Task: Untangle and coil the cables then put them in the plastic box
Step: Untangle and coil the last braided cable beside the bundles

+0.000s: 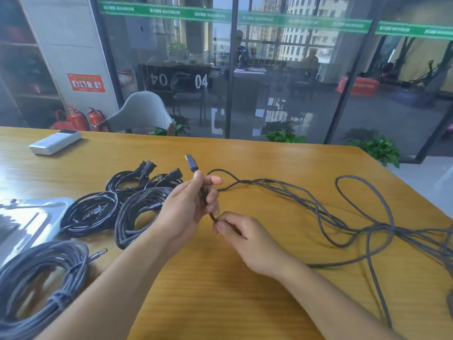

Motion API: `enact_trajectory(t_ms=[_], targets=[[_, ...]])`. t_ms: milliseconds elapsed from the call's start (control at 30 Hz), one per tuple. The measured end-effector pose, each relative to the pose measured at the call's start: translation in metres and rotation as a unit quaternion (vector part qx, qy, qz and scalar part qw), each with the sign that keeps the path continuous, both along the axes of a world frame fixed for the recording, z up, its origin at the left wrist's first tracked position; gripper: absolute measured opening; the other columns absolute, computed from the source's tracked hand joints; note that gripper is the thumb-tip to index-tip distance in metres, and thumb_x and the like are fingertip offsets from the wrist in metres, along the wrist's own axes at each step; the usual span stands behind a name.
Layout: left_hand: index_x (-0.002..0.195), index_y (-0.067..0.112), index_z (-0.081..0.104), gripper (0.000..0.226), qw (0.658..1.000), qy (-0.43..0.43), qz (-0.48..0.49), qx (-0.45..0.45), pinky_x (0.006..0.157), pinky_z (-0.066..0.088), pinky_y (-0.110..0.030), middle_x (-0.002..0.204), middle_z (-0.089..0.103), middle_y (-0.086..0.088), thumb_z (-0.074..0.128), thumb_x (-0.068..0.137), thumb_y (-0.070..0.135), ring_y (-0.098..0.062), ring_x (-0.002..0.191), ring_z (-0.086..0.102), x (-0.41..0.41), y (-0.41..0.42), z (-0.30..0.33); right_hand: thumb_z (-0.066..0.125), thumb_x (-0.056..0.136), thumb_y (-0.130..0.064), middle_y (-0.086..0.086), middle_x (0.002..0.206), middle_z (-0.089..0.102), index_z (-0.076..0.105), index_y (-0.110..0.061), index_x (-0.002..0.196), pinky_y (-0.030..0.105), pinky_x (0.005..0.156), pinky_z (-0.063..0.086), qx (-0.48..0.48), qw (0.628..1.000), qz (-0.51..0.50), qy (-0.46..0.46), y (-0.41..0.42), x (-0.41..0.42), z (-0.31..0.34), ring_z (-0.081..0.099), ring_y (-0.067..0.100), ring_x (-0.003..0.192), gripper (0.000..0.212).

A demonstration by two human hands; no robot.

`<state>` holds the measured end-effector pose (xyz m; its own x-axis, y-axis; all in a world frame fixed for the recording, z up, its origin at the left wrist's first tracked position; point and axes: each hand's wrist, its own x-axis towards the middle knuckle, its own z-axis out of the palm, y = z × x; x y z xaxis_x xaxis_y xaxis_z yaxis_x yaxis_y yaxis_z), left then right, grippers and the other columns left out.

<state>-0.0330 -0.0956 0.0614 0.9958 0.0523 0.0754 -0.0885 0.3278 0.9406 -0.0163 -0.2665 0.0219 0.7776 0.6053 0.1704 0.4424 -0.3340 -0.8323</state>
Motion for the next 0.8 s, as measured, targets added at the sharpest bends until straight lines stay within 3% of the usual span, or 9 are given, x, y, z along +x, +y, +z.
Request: enact_trajectory(t_ms=[67, 167, 300, 433, 500, 633, 733, 800], targets=[[0.113, 0.003, 0.063, 0.047, 1.0, 0.005, -0.003, -0.026, 0.059, 0.043, -0.03, 0.069, 0.044, -0.001, 0.034, 0.112, 0.04, -0.016, 0.057, 0.041, -0.005, 0.004, -0.004, 0.05, 0.11, -0.03, -0.002, 0.069, 0.044, 0.063, -0.025, 0.089, 0.036, 0.061, 0.033, -0.007, 1.0, 0.022, -0.008, 0.005, -0.002, -0.005, 0.038, 0.016, 0.063, 0.025], [0.113, 0.004, 0.064, 0.047, 0.998, 0.011, -0.028, -0.051, 0.054, 0.042, -0.028, 0.069, 0.046, -0.001, 0.036, 0.111, 0.041, -0.015, 0.054, 0.039, -0.013, 0.003, -0.006, 0.052, 0.11, -0.026, -0.012, 0.066, 0.042, 0.057, -0.035, 0.079, 0.029, 0.062, 0.033, -0.017, 0.999, 0.04, -0.029, 0.012, -0.005, -0.01, 0.037, 0.01, 0.063, 0.032], [0.113, 0.005, 0.066, 0.048, 0.996, 0.017, -0.055, -0.068, 0.052, 0.041, -0.027, 0.069, 0.049, -0.002, 0.037, 0.11, 0.043, -0.014, 0.052, 0.039, -0.017, 0.005, -0.003, 0.051, 0.11, -0.026, -0.021, 0.064, 0.053, 0.066, -0.023, 0.092, 0.019, 0.063, 0.034, -0.056, 0.996, 0.053, -0.034, 0.01, -0.005, -0.011, 0.045, 0.007, 0.06, 0.024], [0.099, 0.009, 0.066, 0.047, 0.996, 0.023, -0.064, -0.062, 0.049, 0.041, -0.025, 0.064, 0.047, -0.003, 0.037, 0.11, 0.043, -0.013, 0.047, 0.038, -0.02, 0.009, -0.001, 0.05, 0.11, -0.032, -0.013, 0.085, 0.069, 0.07, -0.026, 0.1, 0.033, 0.075, 0.048, -0.084, 0.992, 0.076, -0.052, 0.003, 0.001, -0.005, 0.057, 0.012, 0.076, 0.024], [0.091, 0.011, 0.063, 0.047, 0.994, 0.029, -0.066, -0.084, 0.044, 0.036, -0.022, 0.061, 0.046, 0.0, 0.036, 0.111, 0.043, -0.01, 0.041, 0.032, -0.021, 0.012, 0.002, 0.049, 0.11, -0.035, -0.016, 0.076, 0.064, 0.071, -0.03, 0.097, 0.029, 0.068, 0.042, -0.146, 0.985, 0.081, -0.04, -0.012, 0.012, 0.002, 0.051, 0.011, 0.069, 0.026], [0.087, 0.011, 0.065, 0.047, 0.988, 0.029, -0.066, -0.138, 0.036, 0.027, -0.017, 0.06, 0.049, 0.003, 0.037, 0.11, 0.042, -0.003, 0.034, 0.025, -0.02, 0.022, 0.004, 0.05, 0.108, -0.039, -0.013, 0.08, 0.064, 0.072, -0.035, 0.091, 0.023, 0.07, 0.038, -0.234, 0.972, 0.01, -0.019, -0.063, 0.033, 0.025, 0.05, 0.002, 0.071, 0.028], [0.09, 0.01, 0.069, 0.05, 0.989, 0.033, -0.071, -0.124, 0.035, 0.024, -0.017, 0.061, 0.05, 0.002, 0.036, 0.11, 0.042, -0.003, 0.033, 0.024, -0.021, 0.021, 0.003, 0.05, 0.107, -0.044, -0.024, 0.088, 0.07, 0.072, -0.042, 0.092, 0.024, 0.076, 0.046, -0.296, 0.952, -0.067, -0.024, -0.089, 0.041, 0.03, 0.06, 0.001, 0.083, 0.026], [0.095, 0.01, 0.071, 0.051, 0.992, 0.042, -0.075, -0.089, 0.038, 0.021, -0.019, 0.061, 0.051, 0.001, 0.034, 0.111, 0.043, -0.005, 0.034, 0.025, -0.022, 0.017, 0.002, 0.055, 0.104, -0.049, -0.016, 0.077, 0.07, 0.07, -0.039, 0.085, 0.031, 0.068, 0.051, -0.31, 0.934, -0.161, -0.08, -0.089, 0.044, 0.029, 0.063, 0.007, 0.074, 0.026]])
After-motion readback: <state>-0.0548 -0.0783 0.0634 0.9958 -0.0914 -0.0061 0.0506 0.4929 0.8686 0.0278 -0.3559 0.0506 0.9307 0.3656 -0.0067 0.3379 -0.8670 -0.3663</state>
